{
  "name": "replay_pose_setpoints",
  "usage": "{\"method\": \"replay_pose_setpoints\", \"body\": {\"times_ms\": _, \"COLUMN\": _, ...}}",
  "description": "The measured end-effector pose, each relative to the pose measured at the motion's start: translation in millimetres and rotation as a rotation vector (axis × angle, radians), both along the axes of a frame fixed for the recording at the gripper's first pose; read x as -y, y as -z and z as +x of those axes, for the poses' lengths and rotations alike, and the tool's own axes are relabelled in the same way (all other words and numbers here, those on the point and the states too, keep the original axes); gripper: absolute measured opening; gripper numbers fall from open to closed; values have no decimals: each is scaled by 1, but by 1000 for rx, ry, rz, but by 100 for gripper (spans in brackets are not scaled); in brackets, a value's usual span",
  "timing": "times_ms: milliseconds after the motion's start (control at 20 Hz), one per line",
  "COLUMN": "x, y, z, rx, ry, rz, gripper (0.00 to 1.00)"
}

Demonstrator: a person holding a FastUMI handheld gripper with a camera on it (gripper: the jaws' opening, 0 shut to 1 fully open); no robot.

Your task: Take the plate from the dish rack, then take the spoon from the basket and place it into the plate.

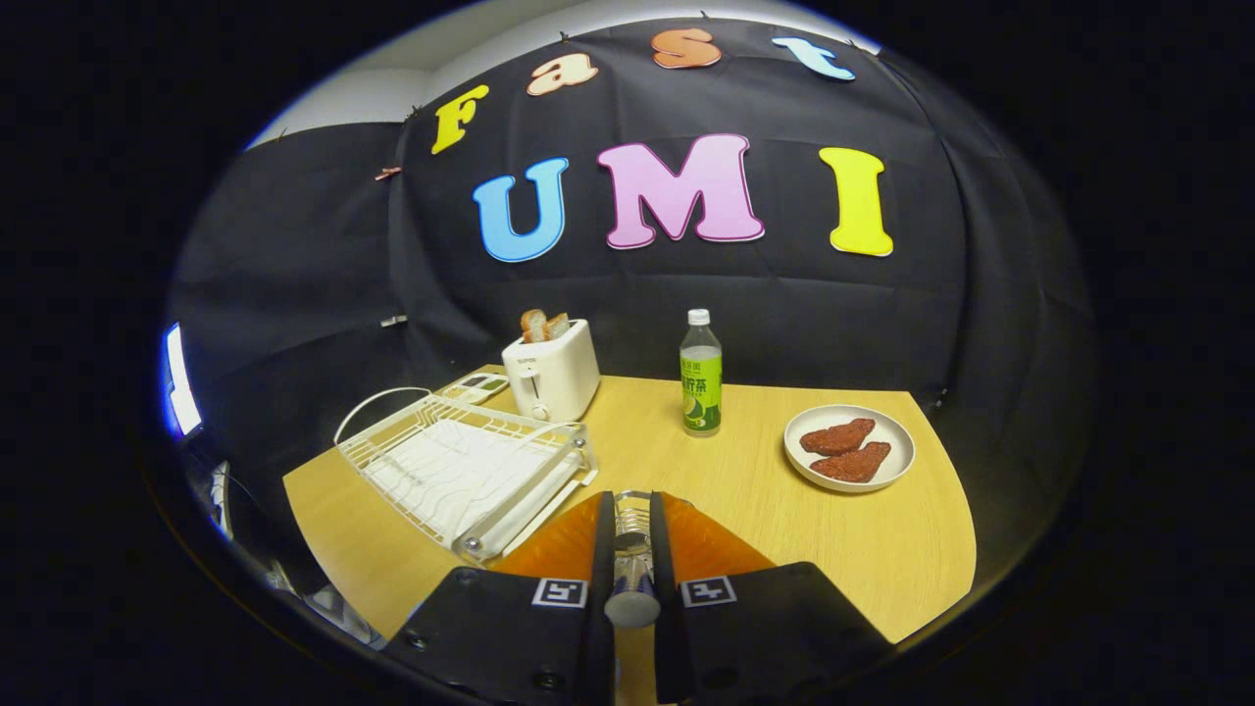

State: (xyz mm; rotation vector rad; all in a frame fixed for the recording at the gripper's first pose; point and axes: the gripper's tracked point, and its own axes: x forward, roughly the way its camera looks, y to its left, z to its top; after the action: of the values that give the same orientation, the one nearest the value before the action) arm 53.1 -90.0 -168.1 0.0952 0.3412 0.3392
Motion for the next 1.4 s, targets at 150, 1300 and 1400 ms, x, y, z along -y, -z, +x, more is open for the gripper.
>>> {"method": "replay_pose_setpoints", "body": {"times_ms": 150, "x": -16, "y": -10, "z": -25, "rx": -22, "ry": -68, "rz": 25, "gripper": 20}}
{"method": "replay_pose_setpoints", "body": {"times_ms": 1300, "x": -94, "y": 103, "z": -102, "rx": -269, "ry": -341, "rz": -29, "gripper": 21}}
{"method": "replay_pose_setpoints", "body": {"times_ms": 1400, "x": -90, "y": 111, "z": -109, "rx": -298, "ry": -339, "rz": -35, "gripper": 22}}
